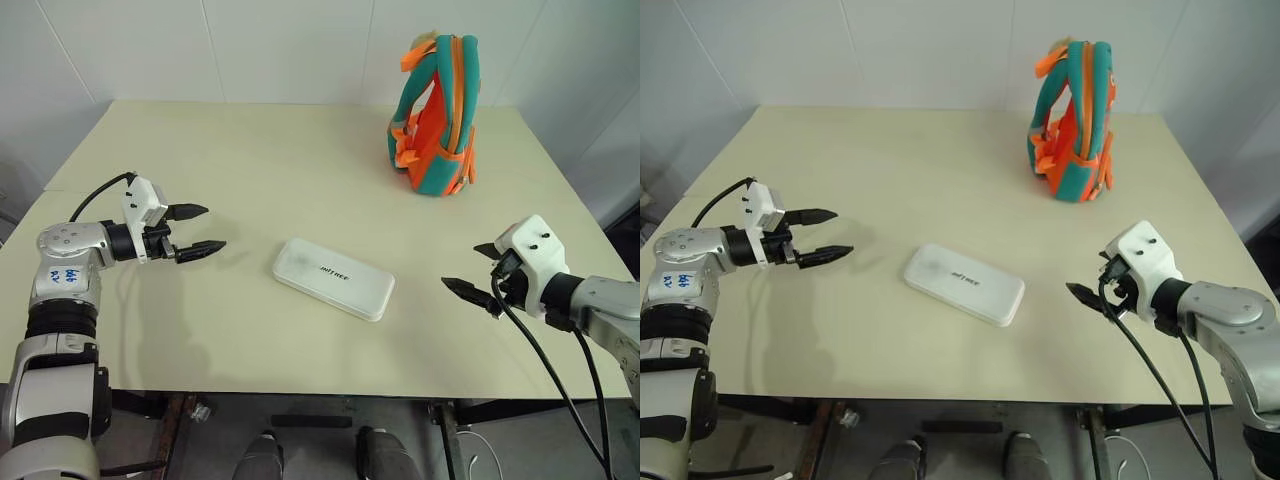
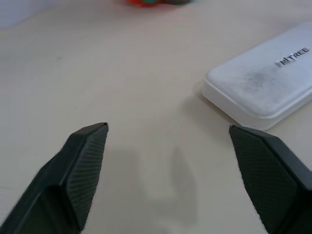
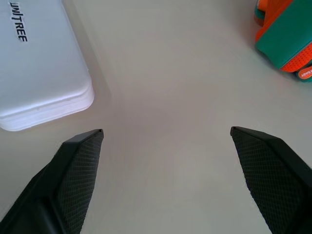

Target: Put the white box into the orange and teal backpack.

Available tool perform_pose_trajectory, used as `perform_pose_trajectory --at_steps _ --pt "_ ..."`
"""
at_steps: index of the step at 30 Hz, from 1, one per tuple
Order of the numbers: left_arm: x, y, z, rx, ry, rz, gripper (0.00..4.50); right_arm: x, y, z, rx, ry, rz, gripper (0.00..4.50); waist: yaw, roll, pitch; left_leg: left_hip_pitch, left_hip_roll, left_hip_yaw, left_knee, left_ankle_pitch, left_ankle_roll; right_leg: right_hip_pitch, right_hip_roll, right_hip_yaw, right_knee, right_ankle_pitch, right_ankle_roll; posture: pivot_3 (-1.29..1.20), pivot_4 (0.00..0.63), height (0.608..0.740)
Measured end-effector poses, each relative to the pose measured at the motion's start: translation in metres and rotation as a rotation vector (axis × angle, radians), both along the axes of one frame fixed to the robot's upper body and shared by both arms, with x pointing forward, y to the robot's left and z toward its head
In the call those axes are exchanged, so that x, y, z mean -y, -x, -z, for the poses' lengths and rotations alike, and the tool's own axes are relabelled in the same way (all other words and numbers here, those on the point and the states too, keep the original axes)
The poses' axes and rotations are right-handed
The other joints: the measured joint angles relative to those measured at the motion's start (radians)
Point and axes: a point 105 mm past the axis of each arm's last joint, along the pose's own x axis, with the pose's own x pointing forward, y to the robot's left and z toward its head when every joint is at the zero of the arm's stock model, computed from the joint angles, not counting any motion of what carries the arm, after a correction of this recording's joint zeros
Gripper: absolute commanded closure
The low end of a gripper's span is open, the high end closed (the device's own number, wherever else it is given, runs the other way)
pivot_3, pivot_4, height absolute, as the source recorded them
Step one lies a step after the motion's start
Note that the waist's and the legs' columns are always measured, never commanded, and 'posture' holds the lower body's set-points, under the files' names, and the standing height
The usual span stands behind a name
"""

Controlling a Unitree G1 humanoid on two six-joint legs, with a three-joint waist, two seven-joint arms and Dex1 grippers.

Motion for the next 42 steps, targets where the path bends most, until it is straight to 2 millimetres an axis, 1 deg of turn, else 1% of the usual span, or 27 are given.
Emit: perform_pose_trajectory --at_steps 2,3,4,7,9,10,12,17,19,21,24,29,33,39,42 --pt "0.002 -0.002 0.001 -0.003 0.003 -0.003 1.84 0.0 -0.002 0.003 -0.002 0.009 0.01 1.96 0.0 0.0 0.0 0.0 0.0 0.0 0.0 0.0 0.0 0.0 0.0 0.0 0.0 0.0 0.0 0.0 0.15 0.74" --pt "0.003 -0.003 0.003 -0.009 0.006 -0.008 2.2 -0.001 -0.004 0.004 -0.002 -0.006 0.015 2.33 -0.001 0.0 0.0 0.0 0.0 0.0 0.0 0.0 0.0 0.0 0.0 0.0 0.0 0.0 0.0 0.0 0.15 0.74" --pt "0.005 -0.005 0.005 -0.015 0.011 -0.009 2.47 -0.003 -0.006 0.004 0.004 -0.02 0.014 2.63 -0.001 0.0 0.0 0.0 0.0 0.0 0.0 0.0 0.0 0.0 0.0 0.0 0.0 0.0 0.0 0.0 0.15 0.74" --pt "0.015 -0.01 0.004 -0.014 0.015 0.012 3.46 -0.008 -0.008 0.003 0.016 -0.033 0.009 3.67 0.0 0.0 0.0 0.0 0.0 0.0 0.0 0.0 0.0 0.0 0.0 0.0 0.0 0.0 0.0 0.0 0.15 0.74" --pt "0.019 -0.011 0.003 -0.019 0.018 0.034 4.13 -0.011 -0.008 0.008 0.007 -0.045 0.008 4.4 0.0 0.0 0.0 0.0 0.0 0.0 0.0 0.0 0.0 0.0 0.0 0.0 0.0 0.0 0.001 0.0 0.15 0.74" --pt "0.022 -0.012 0.004 -0.026 0.021 0.044 4.39 -0.013 -0.008 0.011 0.0 -0.044 0.009 4.5 0.0 0.0 0.0 0.0 0.0 0.0 0.0 0.0 0.0 0.0 0.0 0.0 0.001 0.001 0.001 0.0 0.15 0.74" --pt "0.028 -0.013 0.011 -0.052 0.017 0.065 4.45 -0.017 -0.007 0.018 -0.016 -0.046 0.008 4.5 0.0 0.0 0.0 0.0 0.0 0.0 0.0 0.0 0.0 0.0 0.0 0.0 0.001 0.001 0.001 0.0 0.15 0.74" --pt "0.049 -0.016 0.042 -0.153 0.005 0.101 4.45 -0.028 -0.008 0.035 -0.06 -0.027 -0.002 4.5 -0.001 0.0 0.0 0.0 0.0 0.0 0.0 0.0 0.0 0.0 0.0 0.0 0.002 0.001 0.001 0.0 0.15 0.74" --pt "0.058 -0.017 0.05 -0.176 0.004 0.12 4.45 -0.031 -0.007 0.042 -0.081 -0.009 -0.008 4.5 0.0 0.0 0.0 0.0 0.0 0.0 0.001 0.0 0.0 0.0 0.0 0.0 0.002 0.001 0.001 0.0 0.15 0.74" --pt "0.068 -0.018 0.055 -0.188 0.02 0.132 4.45 -0.036 -0.006 0.046 -0.094 -0.012 -0.022 4.5 0.0 0.0 0.0 0.0 0.0 0.0 0.001 0.0 0.0 0.0 0.0 0.0 0.002 0.001 0.001 0.0 0.15 0.74" --pt "0.08 -0.023 0.055 -0.185 0.014 0.141 4.45 -0.043 -0.007 0.05 -0.105 -0.015 -0.033 4.5 -0.001 0.0 0.0 0.0 0.0 0.0 0.001 0.0 0.0 0.0 0.0 0.0 0.002 0.001 0.001 0.0 0.15 0.74" --pt "0.09 -0.027 0.058 -0.183 0.004 0.144 4.45 -0.052 -0.005 0.061 -0.151 -0.003 -0.048 4.5 -0.001 0.0 0.0 0.0 0.0 0.0 0.001 0.0 0.0 0.0 0.0 0.0 0.002 0.001 0.001 0.0 0.15 0.74" --pt "0.09 -0.026 0.066 -0.211 -0.006 0.145 4.45 -0.058 -0.003 0.066 -0.175 -0.012 -0.062 4.5 -0.001 0.0 0.0 0.0 0.0 0.0 0.001 0.0 0.0 0.0 0.0 0.0 0.003 0.001 0.001 0.0 0.15 0.74" --pt "0.091 -0.025 0.069 -0.22 -0.033 0.15 4.45 -0.073 -0.001 0.061 -0.167 -0.021 -0.107 4.5 0.0 0.0 0.0 0.0 0.0 0.0 0.001 0.0 0.0 0.0 0.0 0.0 0.003 0.001 0.001 0.0 0.15 0.74" --pt "0.091 -0.025 0.069 -0.219 -0.034 0.153 4.45 -0.073 -0.001 0.06 -0.169 -0.02 -0.106 4.5 0.001 0.0 0.0 0.0 0.0 0.0 0.001 0.0 0.0 0.0 0.0 0.0 0.003 0.001 0.001 0.0 0.15 0.74"
